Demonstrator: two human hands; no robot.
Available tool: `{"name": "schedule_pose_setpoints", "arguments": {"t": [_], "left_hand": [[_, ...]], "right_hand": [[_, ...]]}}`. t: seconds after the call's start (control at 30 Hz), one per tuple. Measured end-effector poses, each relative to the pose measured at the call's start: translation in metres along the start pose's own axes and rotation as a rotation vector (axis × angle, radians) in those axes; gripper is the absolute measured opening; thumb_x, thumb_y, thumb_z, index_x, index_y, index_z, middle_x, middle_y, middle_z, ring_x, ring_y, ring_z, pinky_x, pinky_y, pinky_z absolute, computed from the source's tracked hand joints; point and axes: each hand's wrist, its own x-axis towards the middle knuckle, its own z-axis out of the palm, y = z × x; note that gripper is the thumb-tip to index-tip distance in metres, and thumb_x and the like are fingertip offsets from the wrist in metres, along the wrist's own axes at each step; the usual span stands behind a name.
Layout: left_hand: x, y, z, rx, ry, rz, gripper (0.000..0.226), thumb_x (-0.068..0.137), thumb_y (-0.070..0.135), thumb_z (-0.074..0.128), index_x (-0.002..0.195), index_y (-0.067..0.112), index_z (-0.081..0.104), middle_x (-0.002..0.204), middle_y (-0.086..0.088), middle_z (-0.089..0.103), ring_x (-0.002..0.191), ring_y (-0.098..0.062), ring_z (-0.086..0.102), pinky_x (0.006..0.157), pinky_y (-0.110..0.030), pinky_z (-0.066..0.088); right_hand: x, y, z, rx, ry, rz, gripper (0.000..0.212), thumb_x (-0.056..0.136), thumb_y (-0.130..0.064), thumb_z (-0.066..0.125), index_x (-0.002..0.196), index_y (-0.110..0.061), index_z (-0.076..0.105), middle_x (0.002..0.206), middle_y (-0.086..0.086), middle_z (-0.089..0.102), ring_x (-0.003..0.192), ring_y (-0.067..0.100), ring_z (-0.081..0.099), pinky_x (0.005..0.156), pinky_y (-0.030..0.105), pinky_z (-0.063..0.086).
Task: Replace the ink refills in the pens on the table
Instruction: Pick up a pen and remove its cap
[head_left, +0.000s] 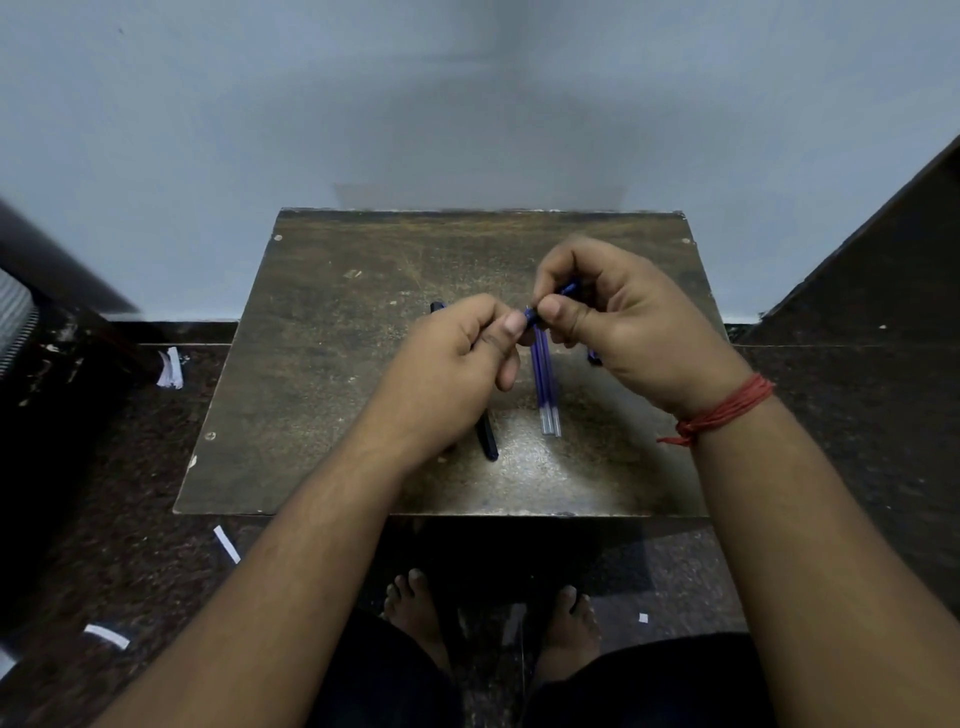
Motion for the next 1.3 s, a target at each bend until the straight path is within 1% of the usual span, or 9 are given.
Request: {"name": "schedule_pose_setpoints", "arguments": {"t": [0.1,0.27,0.47,0.57,0.67,0.83,1.03,1.23,1.3], "left_hand": [[0.000,-0.001,0.000,0.022,0.010,0.005,0.024,0.102,0.025,0.052,0.085,0.012,0.061,0.059,0.008,0.059,0.048,-0.001,0.044,0.051,-0.018,0.037],[0.001,-0.005,0.005,0.163,0.017,0.048,0.020,0.100,0.023,0.056,0.083,0.014,0.061,0.059,0.007,0.061,0.049,-0.002,0.050,0.050,-0.012,0.033],[0.002,-0.008,0.002,0.161,0.069,0.035,0.020,0.101,0.024,0.054,0.085,0.014,0.062,0.060,0.007,0.062,0.048,-0.002,0.050,0.048,-0.012,0.034],[0.002,-0.008,0.004,0.174,0.071,0.042,0.020,0.100,0.024,0.054,0.083,0.015,0.061,0.060,0.007,0.061,0.048,-0.002,0.050,0.048,-0.012,0.034],[0.002,-0.007,0.006,0.181,0.064,0.049,0.019,0.100,0.023,0.056,0.083,0.014,0.061,0.059,0.008,0.060,0.048,-0.001,0.050,0.048,-0.011,0.032],[0.002,-0.008,0.003,0.179,0.076,0.042,0.020,0.101,0.025,0.054,0.082,0.020,0.059,0.060,0.007,0.062,0.050,-0.001,0.052,0.048,-0.011,0.035],[0.002,-0.008,0.007,0.193,0.062,0.052,0.021,0.100,0.026,0.055,0.084,0.014,0.061,0.059,0.008,0.061,0.049,0.000,0.050,0.049,-0.011,0.032],[0.003,-0.008,0.005,0.192,0.070,0.043,0.020,0.101,0.024,0.053,0.084,0.016,0.060,0.061,0.008,0.061,0.050,0.001,0.052,0.048,-0.009,0.035],[0.002,-0.008,0.005,0.185,0.078,0.043,0.020,0.101,0.024,0.053,0.083,0.017,0.059,0.061,0.008,0.060,0.050,0.001,0.052,0.049,-0.009,0.035]], "right_hand": [[-0.002,-0.001,-0.002,0.009,0.000,0.051,0.013,0.094,-0.010,0.065,0.107,-0.009,0.062,0.092,0.003,0.064,0.075,0.005,0.062,0.058,0.010,0.045],[0.003,0.010,0.003,-0.135,0.076,0.186,0.020,0.099,-0.026,0.060,0.087,-0.010,0.062,0.059,-0.001,0.061,0.046,0.011,0.053,0.045,0.021,0.040],[-0.002,0.009,-0.007,0.035,-0.026,0.097,0.016,0.094,-0.005,0.063,0.106,-0.015,0.060,0.102,0.014,0.064,0.082,0.014,0.064,0.067,0.022,0.055],[0.001,0.011,-0.001,-0.096,0.037,0.200,0.015,0.098,-0.030,0.060,0.099,-0.015,0.061,0.073,0.001,0.067,0.058,0.009,0.063,0.054,0.026,0.049],[0.003,0.012,0.001,-0.172,0.045,0.192,0.018,0.101,-0.026,0.057,0.088,-0.014,0.062,0.058,-0.003,0.060,0.047,0.010,0.054,0.049,0.025,0.043],[-0.001,0.009,-0.006,0.089,-0.037,0.124,0.017,0.094,-0.002,0.062,0.107,-0.012,0.059,0.104,0.015,0.064,0.088,0.020,0.066,0.071,0.030,0.058],[0.003,0.012,0.001,-0.024,0.056,0.198,0.014,0.099,-0.018,0.060,0.094,-0.005,0.062,0.064,0.001,0.064,0.052,0.014,0.058,0.048,0.026,0.047],[0.002,0.013,-0.005,0.071,0.013,0.082,0.017,0.090,0.001,0.064,0.096,-0.016,0.063,0.103,0.015,0.065,0.090,0.030,0.066,0.085,0.042,0.059],[0.002,0.013,-0.002,0.123,0.048,0.135,0.016,0.091,-0.004,0.067,0.103,-0.014,0.061,0.104,0.013,0.064,0.087,0.024,0.067,0.079,0.036,0.060]]}}
